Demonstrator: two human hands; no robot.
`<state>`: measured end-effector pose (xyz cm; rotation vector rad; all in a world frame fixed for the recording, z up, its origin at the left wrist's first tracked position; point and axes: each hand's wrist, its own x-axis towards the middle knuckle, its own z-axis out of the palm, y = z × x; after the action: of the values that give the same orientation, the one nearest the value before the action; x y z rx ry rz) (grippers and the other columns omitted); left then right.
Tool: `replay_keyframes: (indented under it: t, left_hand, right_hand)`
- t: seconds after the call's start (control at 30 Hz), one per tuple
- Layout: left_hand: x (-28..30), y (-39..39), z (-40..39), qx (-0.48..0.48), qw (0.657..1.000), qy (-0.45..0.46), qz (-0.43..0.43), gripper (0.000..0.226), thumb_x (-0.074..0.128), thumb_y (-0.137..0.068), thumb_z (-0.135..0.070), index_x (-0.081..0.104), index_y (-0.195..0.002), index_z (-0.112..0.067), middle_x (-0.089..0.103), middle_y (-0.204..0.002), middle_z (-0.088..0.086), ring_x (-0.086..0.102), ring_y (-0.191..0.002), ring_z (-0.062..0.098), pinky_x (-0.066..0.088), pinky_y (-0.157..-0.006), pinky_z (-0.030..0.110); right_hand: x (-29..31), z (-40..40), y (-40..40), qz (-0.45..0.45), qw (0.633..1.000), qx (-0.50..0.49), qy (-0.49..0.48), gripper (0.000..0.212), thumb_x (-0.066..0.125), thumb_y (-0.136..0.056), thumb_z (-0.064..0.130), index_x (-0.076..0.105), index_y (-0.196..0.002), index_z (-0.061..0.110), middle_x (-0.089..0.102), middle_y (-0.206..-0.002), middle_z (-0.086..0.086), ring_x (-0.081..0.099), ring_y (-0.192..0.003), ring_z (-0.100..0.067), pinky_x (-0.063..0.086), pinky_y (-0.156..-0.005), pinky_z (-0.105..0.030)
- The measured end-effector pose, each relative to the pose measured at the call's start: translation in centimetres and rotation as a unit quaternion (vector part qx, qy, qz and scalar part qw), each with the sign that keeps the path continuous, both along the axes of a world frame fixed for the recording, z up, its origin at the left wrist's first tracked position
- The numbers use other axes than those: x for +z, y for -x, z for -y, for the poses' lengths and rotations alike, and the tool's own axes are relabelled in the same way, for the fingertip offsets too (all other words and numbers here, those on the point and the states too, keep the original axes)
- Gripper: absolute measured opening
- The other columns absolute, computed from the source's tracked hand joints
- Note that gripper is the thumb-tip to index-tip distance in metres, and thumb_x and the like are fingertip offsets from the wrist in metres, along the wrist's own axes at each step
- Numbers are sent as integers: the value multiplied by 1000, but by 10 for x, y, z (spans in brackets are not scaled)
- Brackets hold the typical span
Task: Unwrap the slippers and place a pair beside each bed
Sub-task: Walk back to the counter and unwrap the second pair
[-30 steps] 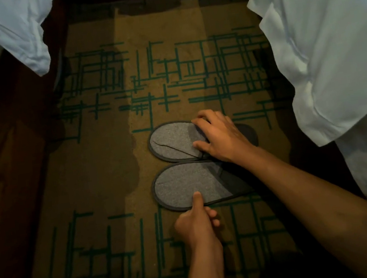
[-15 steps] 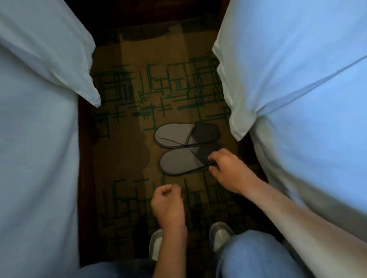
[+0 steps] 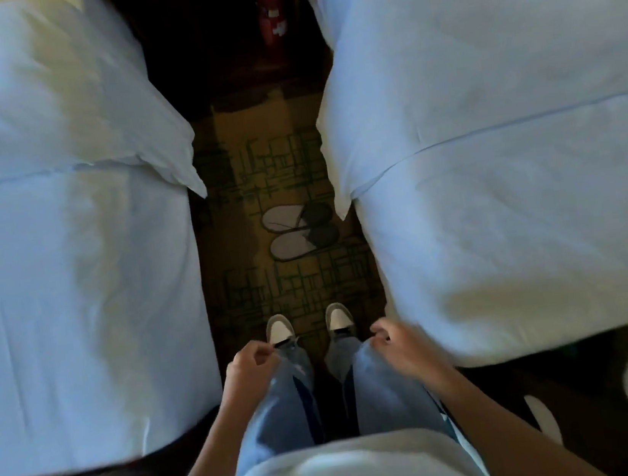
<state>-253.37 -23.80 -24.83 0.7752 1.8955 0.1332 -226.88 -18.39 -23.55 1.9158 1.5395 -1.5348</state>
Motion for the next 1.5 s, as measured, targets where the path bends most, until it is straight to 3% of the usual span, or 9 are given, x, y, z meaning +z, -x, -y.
replay_keyframes:
  t: [0.23, 0.4, 0.57, 0.67, 0.8, 1.0, 1.17, 1.3, 1.5]
  left_hand:
    - [72, -24, 46, -84, 996, -29, -30, 20, 63, -92, -16, 57, -81, -31, 61, -74, -9, 59, -69, 8, 47, -61, 16]
    - [83, -23, 57, -121, 992, -30, -16, 6, 62, -92, -19, 64, -91, -25, 65, -82, -6, 61, -75, 9, 45, -60, 17]
    - [83, -3, 61, -147, 988, -51, -14, 17, 62, -92, -16, 63, -78, -27, 69, -78, 4, 64, -69, 22, 48, -57, 30]
    - [84, 7, 66, -152, 986, -63, 3, 16, 59, -95, -13, 64, -81, -20, 68, -77, 8, 62, -62, 21, 43, -52, 27]
    - [84, 4, 92, -210, 975, -64, 17, 11, 61, -93, -9, 65, -84, -14, 67, -76, 10, 60, -58, 22, 44, -54, 28]
    - [94, -51, 139, -365, 928, -66, 19, 13, 61, -91, -14, 64, -81, -23, 69, -73, 5, 64, -61, 18, 48, -55, 27]
    - [97, -117, 196, -465, 884, -52, 17, 19, 61, -92, -13, 60, -79, -26, 69, -82, 7, 67, -68, 20, 49, -54, 26]
    - [102, -180, 256, -527, 848, -53, 15, 19, 59, -92, -14, 59, -77, -25, 65, -81, 2, 65, -76, 21, 53, -67, 32]
    - [83, -278, 358, -641, 766, -59, 5, 16, 57, -89, -18, 58, -82, -32, 61, -84, -12, 63, -77, 7, 55, -71, 18]
  right_hand:
    - [62, 47, -28, 10, 998, -64, 10, 33, 52, -95, 22, 61, -125, 12, 66, -122, -11, 60, -110, -23, 40, -87, -25]
    - [89, 57, -48, -22, 994, -103, -26, 12, 55, -93, 23, 65, -96, 18, 65, -99, -6, 58, -94, -20, 44, -81, -29]
    - [96, 99, -68, -21, 962, -259, -88, 30, 55, -88, 26, 65, -96, -2, 69, -99, -19, 64, -98, -37, 50, -88, -41]
    - [109, 151, -64, -20, 946, -314, -76, 10, 54, -94, 19, 62, -92, 13, 63, -88, -9, 60, -84, -26, 47, -78, -32]
    - [106, 248, -58, -4, 932, -357, -60, 12, 55, -95, 15, 62, -86, 20, 59, -81, 0, 55, -77, -17, 48, -81, -32]
    - [87, 394, -61, 8, 862, -505, -39, 15, 59, -95, 18, 67, -105, 10, 65, -98, -9, 61, -97, -23, 51, -87, -35]
    - [82, 508, -67, 7, 809, -588, -19, 24, 60, -94, 11, 61, -74, 23, 62, -75, -1, 58, -69, -15, 51, -67, -29]
    - [75, 601, -89, -2, 762, -648, -7, 21, 60, -94, 13, 59, -75, 21, 59, -70, 1, 53, -58, -8, 39, -50, -14]
    - [76, 738, -136, -35, 693, -719, 37, 10, 59, -92, 13, 59, -82, 12, 58, -77, -10, 54, -60, -17, 36, -51, -19]
